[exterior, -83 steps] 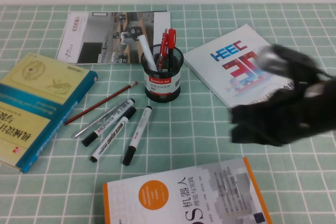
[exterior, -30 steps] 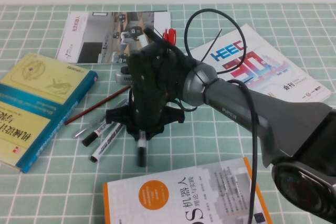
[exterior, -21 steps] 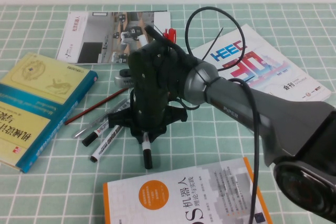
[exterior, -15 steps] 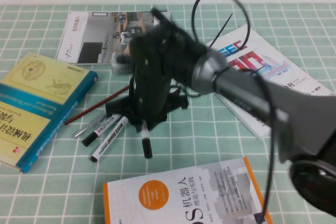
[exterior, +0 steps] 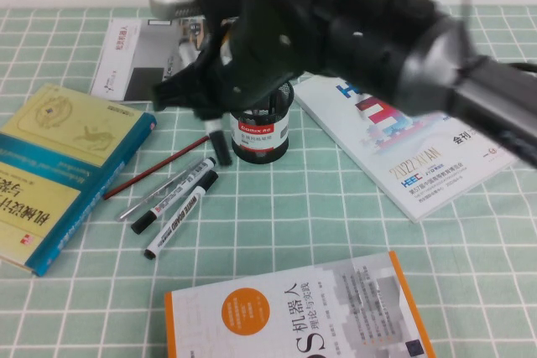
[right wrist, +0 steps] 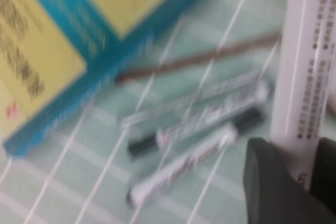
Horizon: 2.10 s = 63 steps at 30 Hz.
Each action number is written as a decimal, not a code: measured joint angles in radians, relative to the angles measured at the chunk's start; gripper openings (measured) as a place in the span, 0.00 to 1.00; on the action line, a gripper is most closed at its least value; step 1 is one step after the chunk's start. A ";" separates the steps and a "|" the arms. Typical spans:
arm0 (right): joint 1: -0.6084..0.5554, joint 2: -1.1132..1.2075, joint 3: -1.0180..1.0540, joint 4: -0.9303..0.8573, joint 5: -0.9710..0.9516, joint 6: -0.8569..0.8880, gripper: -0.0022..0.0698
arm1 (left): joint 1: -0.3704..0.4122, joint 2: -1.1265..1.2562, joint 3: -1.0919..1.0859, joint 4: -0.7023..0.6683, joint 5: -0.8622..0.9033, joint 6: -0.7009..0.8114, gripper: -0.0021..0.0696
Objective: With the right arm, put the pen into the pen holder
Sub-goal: Place the pen onto the pen holder
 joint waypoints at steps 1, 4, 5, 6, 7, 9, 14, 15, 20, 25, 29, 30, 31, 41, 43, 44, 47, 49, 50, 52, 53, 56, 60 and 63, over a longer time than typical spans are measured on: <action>0.000 -0.032 0.051 -0.023 -0.053 0.000 0.20 | 0.000 0.000 0.000 0.000 0.000 0.000 0.02; -0.006 -0.105 0.182 -0.074 -0.256 0.000 0.20 | 0.000 0.000 0.000 0.000 0.000 0.000 0.02; -0.008 -0.124 0.227 -0.093 -0.320 0.000 0.20 | 0.000 0.000 0.000 0.000 0.000 0.000 0.02; -0.013 -0.138 0.274 -0.111 -0.387 0.000 0.20 | 0.000 0.000 0.000 0.000 0.000 0.000 0.02; -0.015 -0.156 0.323 -0.124 -0.440 0.000 0.20 | 0.000 0.000 0.000 0.000 0.000 0.000 0.02; -0.035 -0.200 0.462 -0.155 -0.663 0.000 0.20 | 0.000 0.000 0.000 0.000 0.000 0.000 0.02; -0.105 -0.219 0.629 -0.163 -1.029 0.000 0.20 | 0.000 0.000 0.000 0.000 0.000 0.000 0.02; -0.117 -0.217 0.643 -0.163 -1.065 0.000 0.20 | 0.000 0.000 0.000 0.000 0.000 0.000 0.02; -0.189 -0.183 0.666 -0.148 -1.218 -0.039 0.20 | 0.000 0.000 0.000 0.000 0.000 0.000 0.02; -0.236 -0.125 0.666 -0.141 -1.321 -0.046 0.20 | 0.000 0.000 0.000 0.000 0.000 0.000 0.02; -0.243 -0.084 0.666 -0.143 -1.360 -0.048 0.20 | 0.000 0.000 0.000 0.000 0.000 0.000 0.02; -0.243 -0.075 0.666 -0.148 -1.367 -0.048 0.20 | 0.000 0.000 0.000 0.000 0.000 0.000 0.02; -0.243 -0.065 0.666 -0.152 -1.376 -0.048 0.20 | 0.000 0.000 0.000 0.000 0.000 0.000 0.02; -0.243 -0.001 0.666 -0.176 -1.412 -0.040 0.20 | 0.000 0.000 0.000 0.000 0.000 0.000 0.02; -0.243 0.004 0.666 -0.203 -1.412 -0.028 0.20 | 0.000 0.000 0.000 0.000 0.000 0.000 0.02; -0.243 0.006 0.666 -0.220 -1.412 -0.020 0.20 | 0.000 0.000 0.000 0.000 0.000 0.000 0.02; -0.243 0.005 0.666 -0.258 -1.414 -0.008 0.20 | 0.000 0.000 0.000 0.000 0.000 0.000 0.02; -0.243 0.005 0.666 -0.270 -1.419 -0.004 0.20 | 0.000 0.000 0.000 0.000 0.000 0.000 0.02; -0.243 0.006 0.666 -0.280 -1.424 -0.004 0.20 | 0.000 0.000 0.000 0.000 0.000 0.000 0.02; -0.243 0.016 0.666 -0.302 -1.451 -0.004 0.20 | 0.000 0.000 0.000 0.000 0.000 0.000 0.02; -0.243 0.019 0.666 -0.314 -1.459 -0.004 0.20 | 0.000 0.000 0.000 0.000 0.000 0.000 0.02; -0.243 0.032 0.666 -0.335 -1.474 -0.004 0.21 | 0.000 0.000 0.000 0.000 0.000 0.000 0.02; -0.243 0.037 0.666 -0.336 -1.474 -0.002 0.30 | 0.000 0.000 0.000 0.000 0.000 0.000 0.02; -0.243 0.037 0.666 -0.339 -1.474 -0.002 0.42 | 0.000 0.000 0.000 0.000 0.000 0.000 0.02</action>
